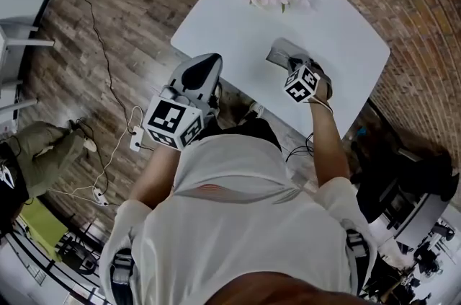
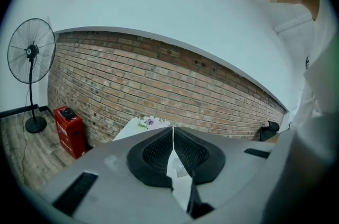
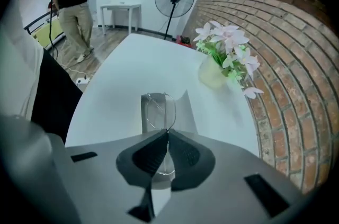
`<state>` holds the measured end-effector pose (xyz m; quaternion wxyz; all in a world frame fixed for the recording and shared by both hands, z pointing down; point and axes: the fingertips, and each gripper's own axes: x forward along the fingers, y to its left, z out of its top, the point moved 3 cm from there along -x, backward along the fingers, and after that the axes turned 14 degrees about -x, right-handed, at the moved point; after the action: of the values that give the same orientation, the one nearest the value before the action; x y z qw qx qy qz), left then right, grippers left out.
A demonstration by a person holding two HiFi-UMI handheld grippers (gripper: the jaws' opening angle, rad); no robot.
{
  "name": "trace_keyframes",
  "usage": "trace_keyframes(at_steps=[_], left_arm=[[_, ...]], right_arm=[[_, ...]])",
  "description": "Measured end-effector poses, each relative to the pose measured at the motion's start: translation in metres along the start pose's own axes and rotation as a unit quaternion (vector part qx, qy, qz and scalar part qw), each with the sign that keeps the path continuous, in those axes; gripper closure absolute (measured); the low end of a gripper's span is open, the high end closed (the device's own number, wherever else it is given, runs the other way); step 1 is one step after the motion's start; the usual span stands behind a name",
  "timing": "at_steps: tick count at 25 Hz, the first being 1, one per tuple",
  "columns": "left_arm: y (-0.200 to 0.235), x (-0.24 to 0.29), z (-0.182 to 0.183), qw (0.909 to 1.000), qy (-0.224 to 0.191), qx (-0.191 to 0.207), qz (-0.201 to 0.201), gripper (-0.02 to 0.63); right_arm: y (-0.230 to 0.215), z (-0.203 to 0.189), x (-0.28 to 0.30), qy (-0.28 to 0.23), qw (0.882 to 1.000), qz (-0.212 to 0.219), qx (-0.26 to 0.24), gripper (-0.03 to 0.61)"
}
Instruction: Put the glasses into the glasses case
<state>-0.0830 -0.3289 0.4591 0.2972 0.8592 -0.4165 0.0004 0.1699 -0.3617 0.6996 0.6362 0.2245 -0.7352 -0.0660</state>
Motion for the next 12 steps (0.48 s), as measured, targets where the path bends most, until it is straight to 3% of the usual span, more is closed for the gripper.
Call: trace_keyframes(at_steps=[12], left_arm=[[0.005, 0.002, 0.005, 1.0, 0.001, 0.002, 0.0, 0.595]], right_arm=[[0.006, 0.003, 0.019, 0.031, 0.999, 0.028, -0.024, 0.518]])
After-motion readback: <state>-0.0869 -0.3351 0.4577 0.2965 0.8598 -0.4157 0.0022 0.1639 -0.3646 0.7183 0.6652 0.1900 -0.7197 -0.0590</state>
